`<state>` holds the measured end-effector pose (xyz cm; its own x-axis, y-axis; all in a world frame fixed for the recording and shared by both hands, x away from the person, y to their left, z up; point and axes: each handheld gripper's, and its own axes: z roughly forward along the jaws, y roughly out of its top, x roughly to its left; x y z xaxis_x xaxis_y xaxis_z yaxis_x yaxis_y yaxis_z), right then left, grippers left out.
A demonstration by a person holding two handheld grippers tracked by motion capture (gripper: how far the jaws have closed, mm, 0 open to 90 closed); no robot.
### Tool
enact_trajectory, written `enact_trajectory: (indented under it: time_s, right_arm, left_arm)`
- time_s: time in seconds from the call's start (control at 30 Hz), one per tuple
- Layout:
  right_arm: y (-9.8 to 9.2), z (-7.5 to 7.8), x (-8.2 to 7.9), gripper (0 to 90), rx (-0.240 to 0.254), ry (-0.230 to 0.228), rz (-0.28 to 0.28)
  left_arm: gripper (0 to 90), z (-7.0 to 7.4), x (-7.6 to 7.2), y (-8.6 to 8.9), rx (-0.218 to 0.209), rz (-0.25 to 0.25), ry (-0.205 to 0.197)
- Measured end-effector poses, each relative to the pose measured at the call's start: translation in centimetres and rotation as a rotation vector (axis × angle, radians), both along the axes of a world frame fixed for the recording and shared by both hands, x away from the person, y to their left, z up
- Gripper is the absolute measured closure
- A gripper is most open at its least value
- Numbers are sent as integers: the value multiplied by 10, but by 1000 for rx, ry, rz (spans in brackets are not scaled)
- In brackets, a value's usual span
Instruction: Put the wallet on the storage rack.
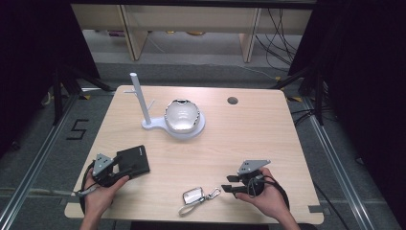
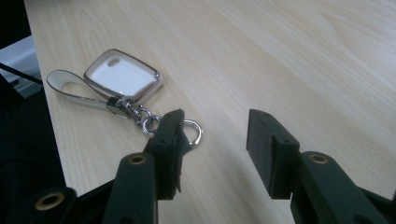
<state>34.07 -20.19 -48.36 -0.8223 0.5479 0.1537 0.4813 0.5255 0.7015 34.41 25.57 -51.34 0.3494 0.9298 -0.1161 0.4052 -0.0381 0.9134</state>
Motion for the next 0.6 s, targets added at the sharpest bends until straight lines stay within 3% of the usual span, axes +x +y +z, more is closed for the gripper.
enact_trajectory:
  time_s: [0.17,0.2,0.27,0.3,0.57,0.6]
  right_arm:
    - [-6,0,2,562,-19,5,2]
    - [-6,1,0,561,-17,41,-11]
    - [-9,1,4,561,-42,20,9]
    - [-10,3,4,561,-48,43,6]
    - [-7,6,13,582,-122,103,31]
    - [-5,5,15,591,-130,94,45]
  left_arm:
    - [319,4,0,-9,15,-37,-2]
    - [327,4,0,-9,15,-37,-2]
    - [327,6,0,-14,19,-60,-5]
    - [327,6,-1,-15,18,-58,-2]
    - [334,6,-3,-18,18,-80,0]
    - [334,7,-4,-18,22,-77,1]
